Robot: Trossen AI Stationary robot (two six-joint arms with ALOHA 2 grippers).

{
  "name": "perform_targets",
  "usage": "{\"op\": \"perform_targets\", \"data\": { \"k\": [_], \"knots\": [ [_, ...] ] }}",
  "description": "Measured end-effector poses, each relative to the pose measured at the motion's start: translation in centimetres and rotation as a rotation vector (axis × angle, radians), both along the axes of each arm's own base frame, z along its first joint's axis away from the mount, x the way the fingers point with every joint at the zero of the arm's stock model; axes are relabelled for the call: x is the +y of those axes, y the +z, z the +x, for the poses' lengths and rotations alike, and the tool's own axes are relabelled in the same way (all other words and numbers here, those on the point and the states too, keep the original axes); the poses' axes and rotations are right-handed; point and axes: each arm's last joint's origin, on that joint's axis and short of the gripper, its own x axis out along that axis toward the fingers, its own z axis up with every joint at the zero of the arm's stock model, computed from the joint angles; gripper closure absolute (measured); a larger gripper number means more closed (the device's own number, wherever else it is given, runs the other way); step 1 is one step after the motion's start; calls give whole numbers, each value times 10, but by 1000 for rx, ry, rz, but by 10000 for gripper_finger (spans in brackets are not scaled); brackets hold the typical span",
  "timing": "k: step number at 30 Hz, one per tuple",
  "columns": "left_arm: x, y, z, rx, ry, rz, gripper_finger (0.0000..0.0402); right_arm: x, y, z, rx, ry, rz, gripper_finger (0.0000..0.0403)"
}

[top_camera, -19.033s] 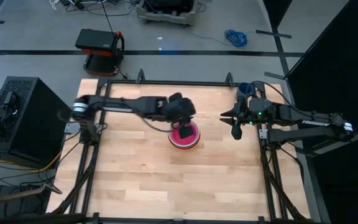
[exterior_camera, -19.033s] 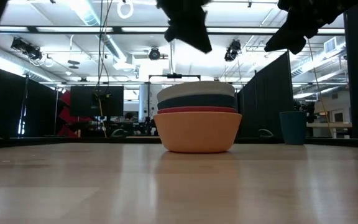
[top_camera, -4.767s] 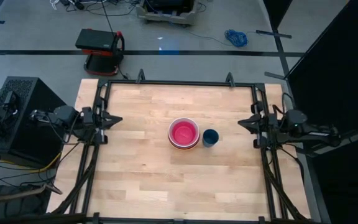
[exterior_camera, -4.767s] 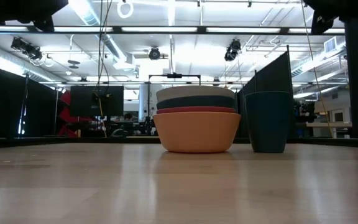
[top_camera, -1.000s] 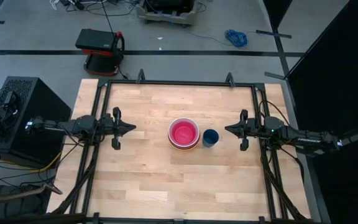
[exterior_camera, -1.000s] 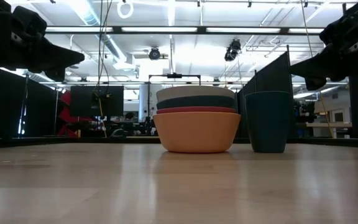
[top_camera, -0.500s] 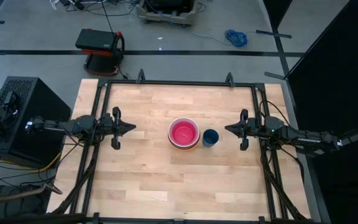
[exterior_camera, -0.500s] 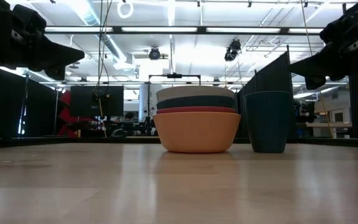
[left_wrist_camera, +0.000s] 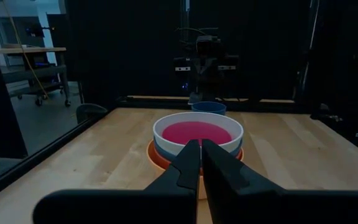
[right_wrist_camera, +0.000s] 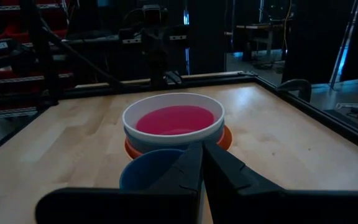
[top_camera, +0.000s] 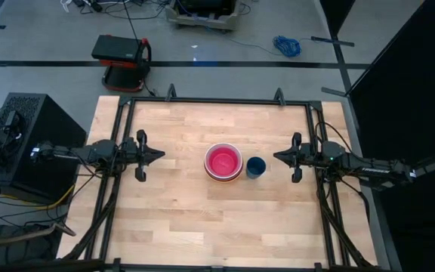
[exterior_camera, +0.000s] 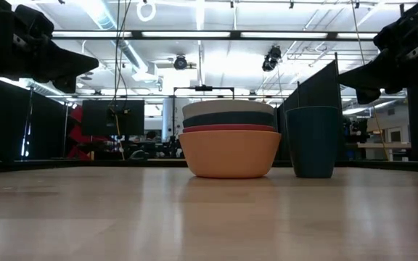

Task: Nest bowls inside each other
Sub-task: Return to Home Position

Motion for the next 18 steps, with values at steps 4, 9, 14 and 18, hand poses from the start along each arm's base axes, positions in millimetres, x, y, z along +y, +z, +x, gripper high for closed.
{"op": "perform_targets", "data": {
  "k": [4,9,14,18],
  "knots": [
    [0,0,0,0,0,0,398,0,0,0,0,0,0,403],
    [0,0,0,0,0,0,398,0,0,0,-1,0,0,403],
    [0,0,0,0,0,0,398,0,0,0,-1,0,0,403],
    [0,0,0,0,0,0,395,0,0,0,0,1,0,403]
  ]
}}
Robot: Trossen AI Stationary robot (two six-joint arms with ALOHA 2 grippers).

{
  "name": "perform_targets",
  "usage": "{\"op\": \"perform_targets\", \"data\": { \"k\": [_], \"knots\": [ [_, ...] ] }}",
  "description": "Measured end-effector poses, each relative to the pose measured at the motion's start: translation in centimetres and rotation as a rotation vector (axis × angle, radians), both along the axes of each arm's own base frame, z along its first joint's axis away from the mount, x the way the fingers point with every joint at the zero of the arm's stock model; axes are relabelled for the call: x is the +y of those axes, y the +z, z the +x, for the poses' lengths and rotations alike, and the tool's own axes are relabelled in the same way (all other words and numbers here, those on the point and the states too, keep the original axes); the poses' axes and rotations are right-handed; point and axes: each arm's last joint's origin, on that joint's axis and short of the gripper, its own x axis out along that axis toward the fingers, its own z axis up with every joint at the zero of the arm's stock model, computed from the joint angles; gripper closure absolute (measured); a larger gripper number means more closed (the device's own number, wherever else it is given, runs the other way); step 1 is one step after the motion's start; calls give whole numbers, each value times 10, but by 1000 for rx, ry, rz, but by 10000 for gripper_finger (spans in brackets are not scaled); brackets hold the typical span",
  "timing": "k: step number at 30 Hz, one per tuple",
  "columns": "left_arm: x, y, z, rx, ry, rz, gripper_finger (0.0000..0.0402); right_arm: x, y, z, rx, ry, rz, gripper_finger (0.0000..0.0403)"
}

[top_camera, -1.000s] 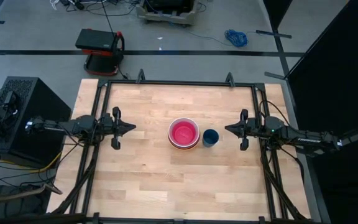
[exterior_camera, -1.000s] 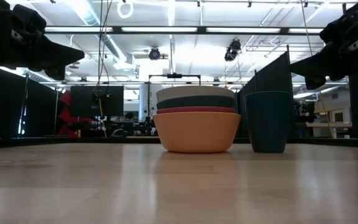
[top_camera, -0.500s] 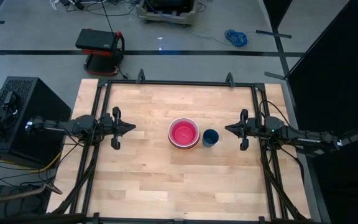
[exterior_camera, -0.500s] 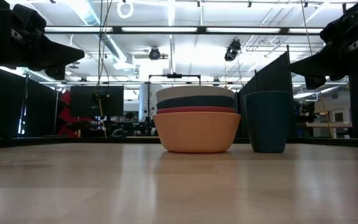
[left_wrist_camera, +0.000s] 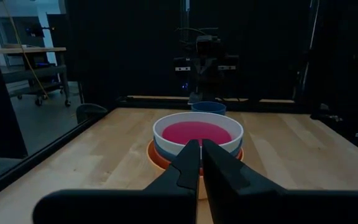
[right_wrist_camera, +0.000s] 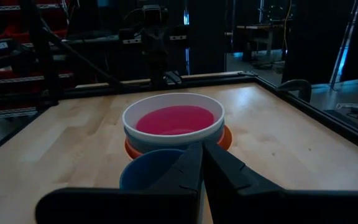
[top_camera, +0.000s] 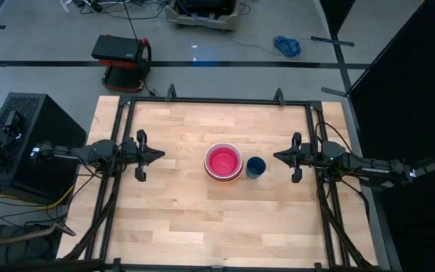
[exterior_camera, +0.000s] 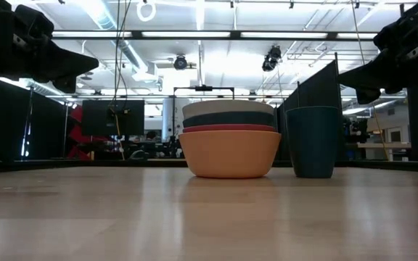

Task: Nest bowls inside each other
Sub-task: Return to Home Position

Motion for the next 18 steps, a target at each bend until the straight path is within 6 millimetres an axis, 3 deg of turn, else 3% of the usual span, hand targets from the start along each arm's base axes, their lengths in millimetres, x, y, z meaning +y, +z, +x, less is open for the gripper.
{"op": "perform_targets", "data": {
  "k": [18],
  "knots": [
    [0,0,0,0,0,0,397,0,0,0,0,0,0,403]
  ]
}}
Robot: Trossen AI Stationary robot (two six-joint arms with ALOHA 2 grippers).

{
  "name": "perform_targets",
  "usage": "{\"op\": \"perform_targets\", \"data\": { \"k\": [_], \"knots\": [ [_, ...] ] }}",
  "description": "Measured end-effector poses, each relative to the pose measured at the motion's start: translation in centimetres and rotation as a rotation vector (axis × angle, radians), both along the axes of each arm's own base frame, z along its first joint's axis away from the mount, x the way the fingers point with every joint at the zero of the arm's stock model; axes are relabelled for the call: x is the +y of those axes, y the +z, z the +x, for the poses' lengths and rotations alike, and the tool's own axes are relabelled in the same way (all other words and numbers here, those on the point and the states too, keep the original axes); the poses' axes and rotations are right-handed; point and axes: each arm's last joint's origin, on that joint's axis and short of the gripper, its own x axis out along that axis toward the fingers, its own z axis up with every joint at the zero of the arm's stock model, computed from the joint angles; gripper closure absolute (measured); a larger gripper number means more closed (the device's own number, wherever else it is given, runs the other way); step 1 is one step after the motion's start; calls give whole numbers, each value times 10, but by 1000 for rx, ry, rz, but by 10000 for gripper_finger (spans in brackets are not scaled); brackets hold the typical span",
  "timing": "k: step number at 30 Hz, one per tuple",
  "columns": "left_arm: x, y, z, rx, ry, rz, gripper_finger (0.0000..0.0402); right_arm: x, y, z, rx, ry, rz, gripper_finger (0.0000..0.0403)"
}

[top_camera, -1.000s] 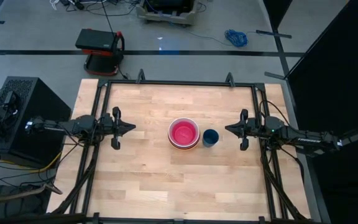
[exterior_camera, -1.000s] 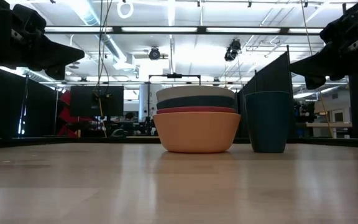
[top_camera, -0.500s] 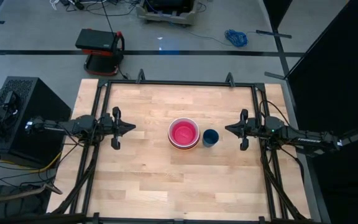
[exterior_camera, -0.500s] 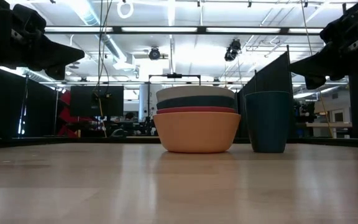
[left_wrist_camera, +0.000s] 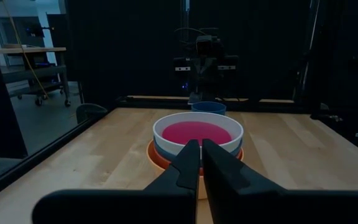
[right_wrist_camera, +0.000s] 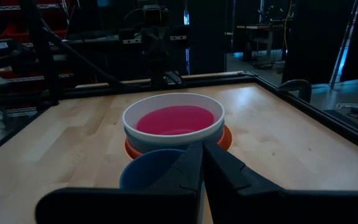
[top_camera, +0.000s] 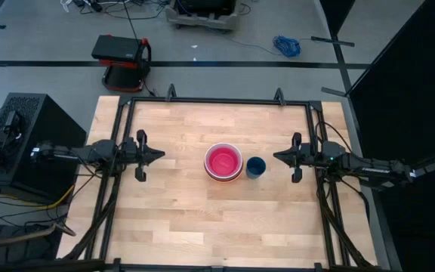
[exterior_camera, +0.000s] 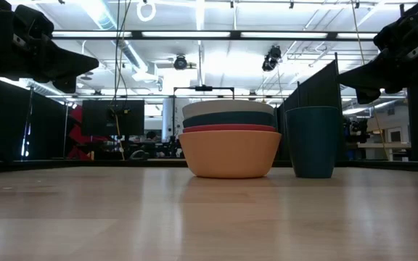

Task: Nest bowls inside each other
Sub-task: Return to Home Position

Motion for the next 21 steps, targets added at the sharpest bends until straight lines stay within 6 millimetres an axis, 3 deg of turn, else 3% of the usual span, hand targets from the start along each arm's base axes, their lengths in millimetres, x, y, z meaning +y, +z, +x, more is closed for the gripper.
{"op": "perform_targets", "data": {
  "k": [21],
  "knots": [
    [0,0,0,0,0,0,395,0,0,0,1,0,0,403]
  ]
}}
